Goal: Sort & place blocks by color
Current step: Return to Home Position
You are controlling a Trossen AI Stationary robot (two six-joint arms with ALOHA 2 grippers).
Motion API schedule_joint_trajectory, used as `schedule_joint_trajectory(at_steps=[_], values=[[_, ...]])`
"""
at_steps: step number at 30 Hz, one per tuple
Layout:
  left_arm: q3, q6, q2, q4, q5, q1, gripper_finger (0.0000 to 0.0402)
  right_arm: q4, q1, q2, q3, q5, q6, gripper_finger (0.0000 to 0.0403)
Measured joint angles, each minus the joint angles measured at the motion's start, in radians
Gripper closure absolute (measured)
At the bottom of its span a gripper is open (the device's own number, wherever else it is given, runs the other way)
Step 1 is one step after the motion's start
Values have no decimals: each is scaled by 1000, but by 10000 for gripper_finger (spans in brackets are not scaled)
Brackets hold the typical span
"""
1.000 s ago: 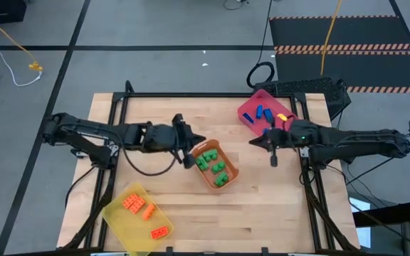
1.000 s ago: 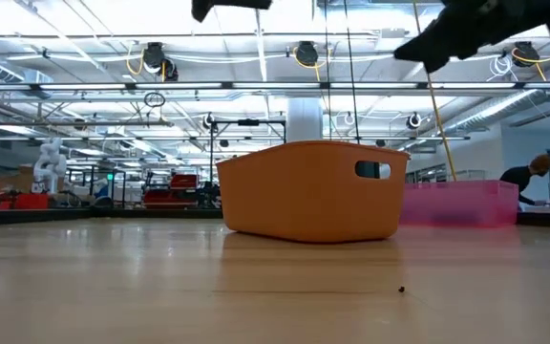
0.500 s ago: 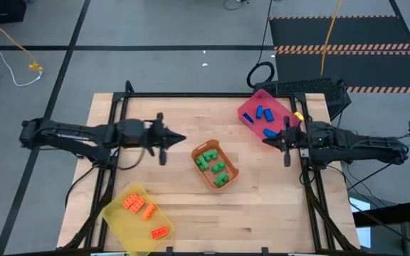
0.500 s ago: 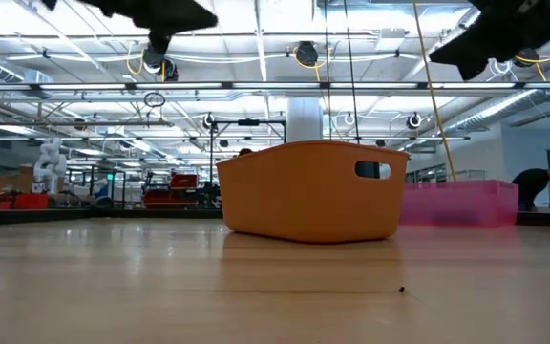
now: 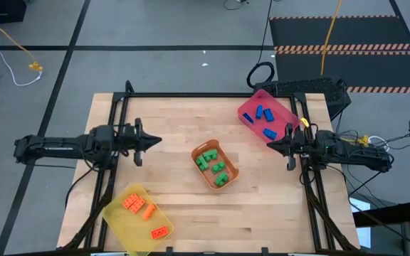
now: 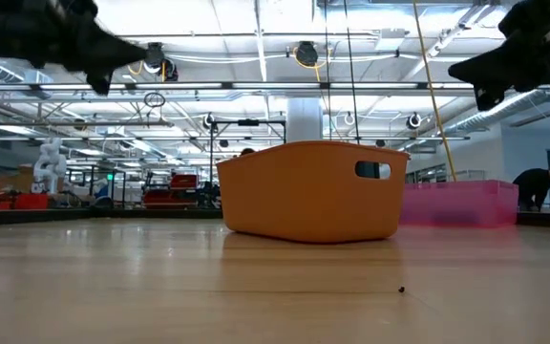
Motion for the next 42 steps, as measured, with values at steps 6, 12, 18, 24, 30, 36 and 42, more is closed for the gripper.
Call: schedule_joint_trajectory(at_steps=[6, 12, 18, 24, 30, 36, 42], values=[[-135, -31, -91, 4, 0, -6, 396, 140, 0, -4, -92, -27, 37, 403], [-241, -21, -218, 53, 35, -4, 396, 244, 0, -11, -162, -41, 39, 403], [-256, -8, -322, -38, 34, -4, 396, 243, 1, -11, -191, -54, 51, 403], [-252, 8, -360, -149, 18, -4, 396, 232, 1, -11, -192, -55, 23, 403], [-252, 36, -303, -149, 20, -4, 396, 215, 1, -11, -193, -54, -7, 403], [-252, 70, -254, -150, 26, -4, 396, 217, 1, -11, -194, -51, -16, 403], [-256, 55, -250, -109, 27, -4, 396, 217, 1, -11, -194, -51, -16, 403]])
